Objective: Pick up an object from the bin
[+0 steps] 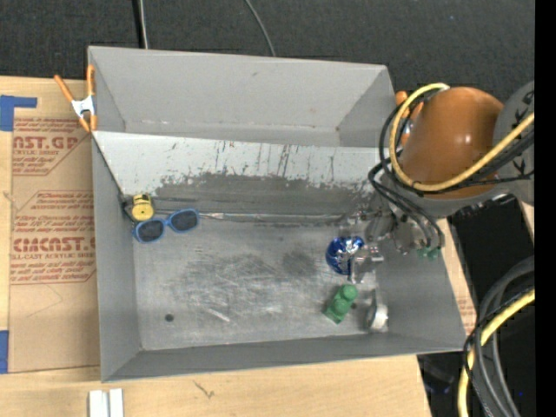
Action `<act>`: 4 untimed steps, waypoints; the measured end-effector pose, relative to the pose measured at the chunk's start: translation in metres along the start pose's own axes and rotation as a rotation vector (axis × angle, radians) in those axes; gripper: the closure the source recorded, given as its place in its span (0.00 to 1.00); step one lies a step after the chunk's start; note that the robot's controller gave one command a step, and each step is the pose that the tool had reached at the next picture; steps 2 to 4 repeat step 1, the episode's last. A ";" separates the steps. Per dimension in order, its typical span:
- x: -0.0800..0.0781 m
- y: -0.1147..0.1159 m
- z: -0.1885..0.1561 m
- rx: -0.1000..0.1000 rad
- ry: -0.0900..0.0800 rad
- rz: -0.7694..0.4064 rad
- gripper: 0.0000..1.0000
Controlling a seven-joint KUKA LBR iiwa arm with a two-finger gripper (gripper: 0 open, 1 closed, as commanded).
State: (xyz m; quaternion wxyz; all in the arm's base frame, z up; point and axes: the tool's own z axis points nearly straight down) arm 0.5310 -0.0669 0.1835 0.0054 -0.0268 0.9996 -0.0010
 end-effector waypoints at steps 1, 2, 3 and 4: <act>-0.008 -0.020 -0.052 0.000 0.002 0.005 1.00; -0.008 -0.020 -0.052 0.000 0.002 0.005 1.00; -0.008 -0.020 -0.052 0.000 0.002 0.005 1.00; -0.008 -0.020 -0.052 0.000 0.002 0.005 1.00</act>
Offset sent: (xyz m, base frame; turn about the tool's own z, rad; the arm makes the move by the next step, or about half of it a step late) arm 0.0063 -0.0187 0.0489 0.0032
